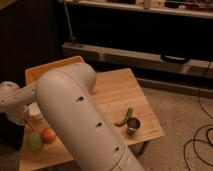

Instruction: Place fork in tray

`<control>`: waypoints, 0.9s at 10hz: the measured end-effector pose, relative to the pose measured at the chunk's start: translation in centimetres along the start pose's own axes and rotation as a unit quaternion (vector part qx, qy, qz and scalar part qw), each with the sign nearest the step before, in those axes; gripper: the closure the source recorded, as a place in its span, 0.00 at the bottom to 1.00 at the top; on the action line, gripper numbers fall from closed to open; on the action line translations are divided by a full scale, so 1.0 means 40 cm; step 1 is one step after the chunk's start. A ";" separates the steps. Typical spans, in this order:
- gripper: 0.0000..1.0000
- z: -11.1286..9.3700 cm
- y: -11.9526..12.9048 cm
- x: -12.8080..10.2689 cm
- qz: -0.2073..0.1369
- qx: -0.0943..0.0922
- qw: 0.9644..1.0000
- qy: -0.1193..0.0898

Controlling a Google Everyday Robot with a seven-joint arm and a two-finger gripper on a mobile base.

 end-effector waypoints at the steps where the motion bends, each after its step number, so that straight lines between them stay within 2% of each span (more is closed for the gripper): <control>1: 1.00 -0.029 -0.009 -0.008 0.000 -0.001 1.000 -0.012; 5: 1.00 -0.170 -0.076 -0.052 0.004 0.016 0.998 -0.056; 7: 1.00 -0.225 -0.127 -0.095 -0.003 0.033 0.997 -0.065; 9: 1.00 -0.255 -0.189 -0.152 -0.008 0.050 0.996 -0.067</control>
